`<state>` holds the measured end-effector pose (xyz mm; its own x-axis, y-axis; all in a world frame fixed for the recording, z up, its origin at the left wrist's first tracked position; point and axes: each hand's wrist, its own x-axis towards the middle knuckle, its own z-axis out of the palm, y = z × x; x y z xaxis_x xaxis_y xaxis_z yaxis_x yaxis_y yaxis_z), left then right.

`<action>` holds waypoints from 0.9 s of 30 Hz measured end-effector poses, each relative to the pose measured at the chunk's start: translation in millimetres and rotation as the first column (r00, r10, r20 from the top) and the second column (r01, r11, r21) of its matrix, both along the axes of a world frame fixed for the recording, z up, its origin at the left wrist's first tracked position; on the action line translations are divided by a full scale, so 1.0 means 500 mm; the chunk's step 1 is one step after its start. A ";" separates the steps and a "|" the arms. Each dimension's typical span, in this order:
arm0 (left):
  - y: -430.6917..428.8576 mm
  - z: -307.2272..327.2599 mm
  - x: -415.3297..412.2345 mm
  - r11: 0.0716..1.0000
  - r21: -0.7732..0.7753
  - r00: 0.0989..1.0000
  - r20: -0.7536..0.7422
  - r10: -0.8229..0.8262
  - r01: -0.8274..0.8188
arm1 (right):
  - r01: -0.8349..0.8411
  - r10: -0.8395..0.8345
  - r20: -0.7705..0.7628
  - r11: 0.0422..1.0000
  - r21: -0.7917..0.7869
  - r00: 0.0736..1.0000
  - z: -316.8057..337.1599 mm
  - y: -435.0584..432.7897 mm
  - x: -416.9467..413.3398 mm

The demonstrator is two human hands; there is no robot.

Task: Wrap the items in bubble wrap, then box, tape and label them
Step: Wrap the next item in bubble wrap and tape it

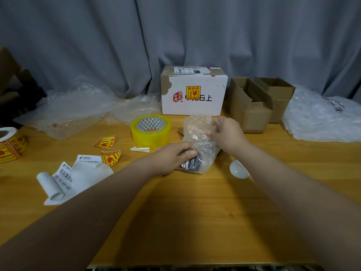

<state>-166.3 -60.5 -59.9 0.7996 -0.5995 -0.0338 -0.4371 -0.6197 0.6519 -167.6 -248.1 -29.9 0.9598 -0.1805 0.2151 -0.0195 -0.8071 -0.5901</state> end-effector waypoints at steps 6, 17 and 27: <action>-0.020 0.017 0.006 0.984 0.169 0.998 -0.026 0.061 -0.055 | -0.148 0.154 0.058 0.985 -0.092 0.986 -0.007 0.025 -0.009; -0.044 -0.018 -0.007 0.847 -0.217 0.874 -0.135 0.467 -0.486 | -0.308 0.278 0.137 0.895 0.323 0.951 -0.017 0.021 -0.089; -0.020 -0.028 -0.008 0.882 -0.376 0.953 -0.005 0.303 -0.282 | -0.395 0.407 0.011 0.894 -0.211 0.914 -0.051 0.037 -0.130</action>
